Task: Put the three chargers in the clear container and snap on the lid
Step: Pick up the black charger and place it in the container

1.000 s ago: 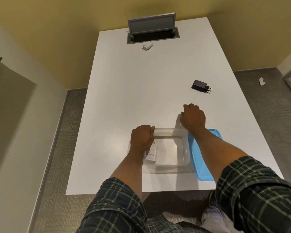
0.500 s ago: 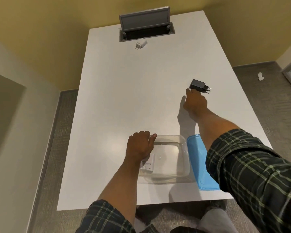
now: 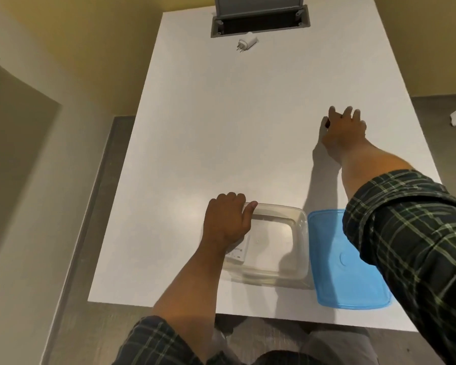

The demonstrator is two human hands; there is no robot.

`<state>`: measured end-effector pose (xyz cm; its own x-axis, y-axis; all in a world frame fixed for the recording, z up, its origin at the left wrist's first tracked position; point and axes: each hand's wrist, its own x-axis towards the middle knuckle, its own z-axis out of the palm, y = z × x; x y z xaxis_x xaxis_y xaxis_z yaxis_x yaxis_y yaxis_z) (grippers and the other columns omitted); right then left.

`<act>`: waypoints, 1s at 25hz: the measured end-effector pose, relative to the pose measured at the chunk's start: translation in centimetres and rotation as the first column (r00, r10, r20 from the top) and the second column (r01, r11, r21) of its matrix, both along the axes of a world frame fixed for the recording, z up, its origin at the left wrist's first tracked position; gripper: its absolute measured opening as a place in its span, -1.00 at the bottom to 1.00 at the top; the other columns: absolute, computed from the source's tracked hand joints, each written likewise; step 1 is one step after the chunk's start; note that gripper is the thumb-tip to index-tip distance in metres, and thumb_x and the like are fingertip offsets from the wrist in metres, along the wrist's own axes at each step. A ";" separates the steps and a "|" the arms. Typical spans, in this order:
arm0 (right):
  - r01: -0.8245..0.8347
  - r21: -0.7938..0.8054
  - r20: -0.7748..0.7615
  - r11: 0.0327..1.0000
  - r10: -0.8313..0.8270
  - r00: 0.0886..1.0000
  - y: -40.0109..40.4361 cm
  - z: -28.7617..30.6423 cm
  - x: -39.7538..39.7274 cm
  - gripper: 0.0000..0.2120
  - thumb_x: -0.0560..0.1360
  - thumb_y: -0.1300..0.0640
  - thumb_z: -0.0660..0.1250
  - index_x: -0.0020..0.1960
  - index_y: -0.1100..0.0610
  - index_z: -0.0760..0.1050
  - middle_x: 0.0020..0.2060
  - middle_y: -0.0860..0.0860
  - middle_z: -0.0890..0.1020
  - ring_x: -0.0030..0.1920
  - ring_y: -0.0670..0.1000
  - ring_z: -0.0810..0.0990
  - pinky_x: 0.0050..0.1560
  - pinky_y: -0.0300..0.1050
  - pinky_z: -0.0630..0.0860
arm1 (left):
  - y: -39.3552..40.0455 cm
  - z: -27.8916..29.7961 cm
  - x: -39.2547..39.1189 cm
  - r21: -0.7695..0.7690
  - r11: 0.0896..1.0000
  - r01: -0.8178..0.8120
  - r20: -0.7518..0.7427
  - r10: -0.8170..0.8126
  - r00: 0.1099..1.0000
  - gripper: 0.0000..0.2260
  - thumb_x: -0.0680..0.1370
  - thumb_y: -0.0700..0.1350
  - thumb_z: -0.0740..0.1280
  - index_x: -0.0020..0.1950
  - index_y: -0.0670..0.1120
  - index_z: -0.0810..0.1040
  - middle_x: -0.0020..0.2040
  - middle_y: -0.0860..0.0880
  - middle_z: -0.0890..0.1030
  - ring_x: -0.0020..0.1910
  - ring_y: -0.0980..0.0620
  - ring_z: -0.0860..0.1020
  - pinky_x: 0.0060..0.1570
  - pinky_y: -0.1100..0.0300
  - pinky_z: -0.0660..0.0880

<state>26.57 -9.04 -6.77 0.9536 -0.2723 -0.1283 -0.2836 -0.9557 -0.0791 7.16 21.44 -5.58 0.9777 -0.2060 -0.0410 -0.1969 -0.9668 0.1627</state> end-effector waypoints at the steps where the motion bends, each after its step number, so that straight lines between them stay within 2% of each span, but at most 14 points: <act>1: 0.015 -0.012 0.003 1.000 -0.015 1.000 -0.2 -0.2 0.3 -0.51 0.62 0.10 0.10 0.53 0.08 0.13 0.50 0.25 0.21 0.53 0.29 0.07 0.45 0.25 0.17 | 0.0 -0.1 0.0 -0.010 1.000 -0.005 0.009 0.005 1.000 -0.60 0.66 0.18 0.07 -0.13 -0.06 0.51 -0.23 -0.05 0.57 -0.22 -0.13 0.52 -0.21 0.05 0.38; 4: -0.006 -0.011 0.029 1.000 0.006 1.000 -0.5 -0.5 0.9 -0.60 0.51 0.25 0.20 0.35 0.15 0.33 0.23 0.27 0.46 0.33 0.33 0.35 0.31 0.26 0.35 | -0.1 -0.3 -0.1 -0.023 1.000 -0.020 0.023 0.020 1.000 -0.60 0.66 0.18 0.06 -0.16 -0.04 0.48 -0.25 -0.03 0.55 -0.24 -0.12 0.49 -0.22 0.06 0.36; 6: -0.056 -0.021 0.016 0.998 0.056 0.998 -0.7 -0.5 0.9 -0.62 0.50 0.28 0.24 0.32 0.18 0.36 0.15 0.26 0.48 0.20 0.32 0.44 0.17 0.22 0.45 | -0.1 -0.3 -0.1 -0.029 0.999 -0.031 0.023 0.031 0.999 -0.60 0.65 0.18 0.06 -0.17 -0.04 0.48 -0.26 -0.03 0.54 -0.25 -0.11 0.49 -0.23 0.05 0.38; 9: -0.092 -0.071 -0.022 0.993 0.090 0.996 -0.2 -0.7 0.4 -0.56 0.49 0.24 0.33 0.34 0.17 0.35 0.18 0.23 0.49 0.20 0.27 0.47 0.14 0.16 0.44 | -0.2 -0.3 -0.4 -0.035 0.999 -0.040 0.032 0.041 0.999 -0.61 0.66 0.17 0.08 -0.16 -0.05 0.49 -0.26 -0.03 0.55 -0.25 -0.10 0.50 -0.23 0.04 0.42; 13: -0.040 0.006 0.019 0.999 0.039 0.999 2.5 -1.0 -1.3 -0.65 0.58 0.04 0.29 0.28 0.22 0.40 0.16 0.21 0.52 0.19 0.25 0.49 0.15 0.13 0.43 | -0.2 0.2 -0.3 -0.029 0.999 -0.031 -0.001 0.031 1.000 -0.62 0.67 0.16 0.09 -0.12 -0.06 0.51 -0.21 -0.04 0.57 -0.20 -0.11 0.51 -0.19 0.04 0.42; 15: -0.026 0.108 0.067 0.994 0.019 0.998 3.9 -0.8 -2.9 -0.67 0.54 0.06 0.31 0.23 0.21 0.43 0.12 0.19 0.53 0.15 0.25 0.51 0.11 0.11 0.44 | -0.1 0.4 -0.3 -0.022 0.999 -0.026 -0.032 0.025 0.999 -0.62 0.68 0.16 0.08 -0.08 -0.06 0.52 -0.16 -0.05 0.59 -0.15 -0.11 0.52 -0.15 0.04 0.41; 18: -0.156 0.187 0.219 0.970 0.114 0.969 5.4 0.3 -6.3 -0.71 0.42 0.16 0.34 0.13 0.16 0.46 -0.02 0.14 0.57 -0.02 0.24 0.55 -0.07 0.04 0.46 | -0.2 0.9 -0.2 0.033 0.999 -0.010 -0.080 0.013 0.997 -0.62 0.70 0.12 0.02 0.00 -0.07 0.52 -0.08 -0.06 0.59 -0.05 -0.14 0.54 -0.08 0.03 0.43; 20: -0.299 0.148 0.303 0.943 0.244 0.921 6.1 1.7 -8.5 -0.64 0.39 0.18 0.38 0.18 0.11 0.48 -0.04 0.11 0.59 -0.07 0.23 0.57 -0.13 0.01 0.46 | 0.0 1.4 -0.2 0.048 0.999 0.014 -0.097 -0.009 0.995 -0.63 0.70 0.10 0.01 0.07 -0.08 0.52 -0.01 -0.06 0.59 0.01 -0.15 0.55 -0.03 0.01 0.45; 22: -0.469 0.078 0.355 0.880 0.415 0.838 6.9 2.8 -10.5 -0.49 0.36 0.19 0.46 0.30 0.11 0.49 0.03 0.11 0.63 -0.06 0.23 0.60 -0.12 0.03 0.48 | 0.3 1.8 -0.5 0.028 0.999 0.041 -0.072 -0.039 0.997 -0.64 0.70 0.08 0.04 0.18 -0.10 0.52 0.07 -0.06 0.59 0.06 -0.14 0.55 0.03 0.00 0.46; 25: -0.702 -0.032 0.385 0.712 0.656 0.648 7.6 4.3 -13.7 -0.46 0.38 0.19 0.50 0.34 0.14 0.49 0.07 0.10 0.64 -0.05 0.19 0.60 -0.14 0.03 0.53 | 0.9 2.4 -1.4 -0.070 0.998 0.003 -0.062 -0.007 0.998 -0.63 0.69 0.06 0.07 0.33 -0.13 0.48 0.21 -0.08 0.58 0.15 -0.16 0.56 0.10 -0.02 0.50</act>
<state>12.89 -1.41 -2.47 0.8474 0.4642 0.2579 0.5101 -0.8466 -0.1519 5.79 22.30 -3.19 0.9727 -0.2154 -0.0865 -0.1892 -0.9516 0.2420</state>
